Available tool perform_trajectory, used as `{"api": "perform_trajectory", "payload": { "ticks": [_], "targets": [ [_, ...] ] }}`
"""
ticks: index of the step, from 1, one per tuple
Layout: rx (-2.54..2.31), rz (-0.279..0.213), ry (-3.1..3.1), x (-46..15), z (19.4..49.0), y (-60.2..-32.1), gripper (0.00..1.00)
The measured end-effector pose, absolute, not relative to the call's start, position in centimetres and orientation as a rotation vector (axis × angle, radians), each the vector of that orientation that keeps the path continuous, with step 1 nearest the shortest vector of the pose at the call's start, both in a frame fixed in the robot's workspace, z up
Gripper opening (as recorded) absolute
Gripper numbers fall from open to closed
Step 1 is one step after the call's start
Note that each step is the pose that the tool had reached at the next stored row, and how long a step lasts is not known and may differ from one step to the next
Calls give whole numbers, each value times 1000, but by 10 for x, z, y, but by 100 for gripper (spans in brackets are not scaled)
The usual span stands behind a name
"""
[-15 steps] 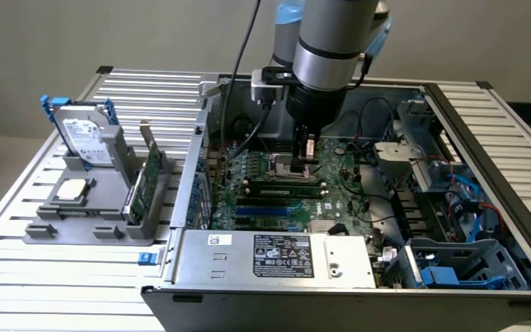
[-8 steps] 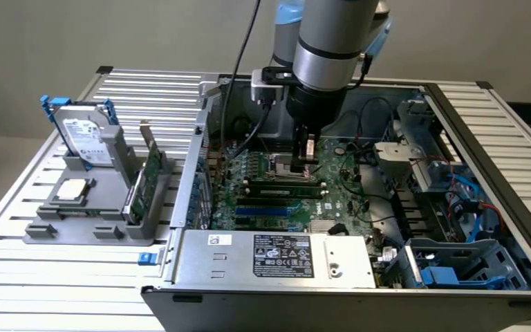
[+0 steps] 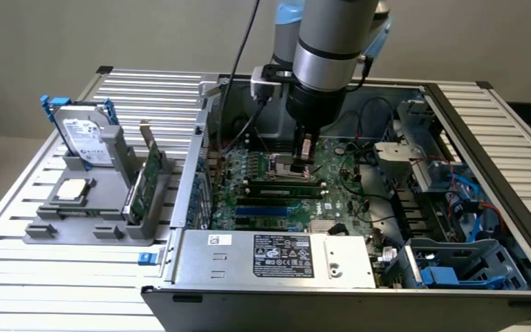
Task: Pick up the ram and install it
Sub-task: 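Press down the ram until it locks into place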
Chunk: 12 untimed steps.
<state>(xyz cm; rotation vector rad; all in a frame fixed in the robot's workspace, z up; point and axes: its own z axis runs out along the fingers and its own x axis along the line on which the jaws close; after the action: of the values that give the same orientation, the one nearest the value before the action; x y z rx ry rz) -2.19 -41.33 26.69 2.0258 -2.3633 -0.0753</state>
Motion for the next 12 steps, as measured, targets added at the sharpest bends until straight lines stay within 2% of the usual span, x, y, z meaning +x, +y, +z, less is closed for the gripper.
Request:
{"api": "perform_trajectory", "payload": {
  "ticks": [12],
  "targets": [
    [1814, -70, -2529, -22, 267, -413, 11]
  ]
}}
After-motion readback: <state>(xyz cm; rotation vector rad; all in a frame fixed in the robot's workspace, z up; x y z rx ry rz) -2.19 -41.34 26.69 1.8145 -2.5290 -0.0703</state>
